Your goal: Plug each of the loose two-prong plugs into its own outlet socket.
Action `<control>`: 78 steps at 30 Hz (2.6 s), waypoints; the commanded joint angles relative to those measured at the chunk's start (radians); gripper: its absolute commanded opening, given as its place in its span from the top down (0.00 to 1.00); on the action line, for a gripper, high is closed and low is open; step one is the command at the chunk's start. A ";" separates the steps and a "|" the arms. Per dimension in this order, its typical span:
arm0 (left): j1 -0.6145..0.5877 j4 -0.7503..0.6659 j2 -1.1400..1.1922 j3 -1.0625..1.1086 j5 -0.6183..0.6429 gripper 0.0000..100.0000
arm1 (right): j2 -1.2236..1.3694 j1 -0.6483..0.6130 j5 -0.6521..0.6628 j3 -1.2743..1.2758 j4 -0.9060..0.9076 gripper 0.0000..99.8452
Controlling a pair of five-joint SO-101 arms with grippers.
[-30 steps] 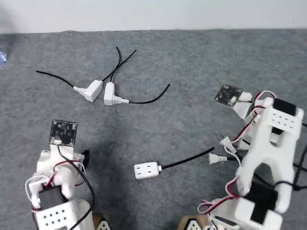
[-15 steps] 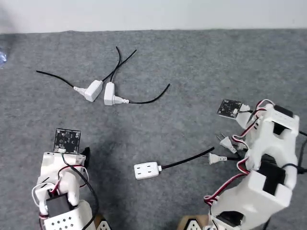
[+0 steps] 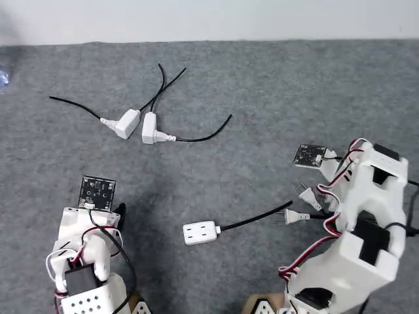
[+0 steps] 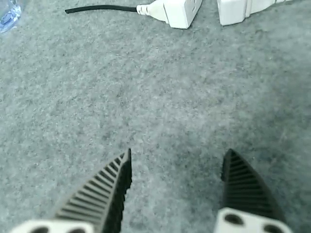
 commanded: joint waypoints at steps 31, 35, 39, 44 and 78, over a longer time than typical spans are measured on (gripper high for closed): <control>0.012 0.009 -0.012 0.007 -0.011 0.72 | 0.050 -0.041 -0.043 0.025 -0.202 0.99; 0.012 0.009 -0.012 0.007 -0.011 0.72 | 0.036 -0.071 -0.081 0.026 -0.203 0.95; 0.012 0.009 -0.012 0.007 -0.011 0.72 | -0.004 -0.081 -0.084 0.026 -0.202 0.81; 0.012 0.009 -0.012 0.007 -0.011 0.72 | -0.008 -0.104 -0.080 0.032 -0.199 0.79; 0.557 -0.114 -0.012 -0.147 0.193 0.76 | -0.456 -0.552 -0.471 -0.118 0.395 0.99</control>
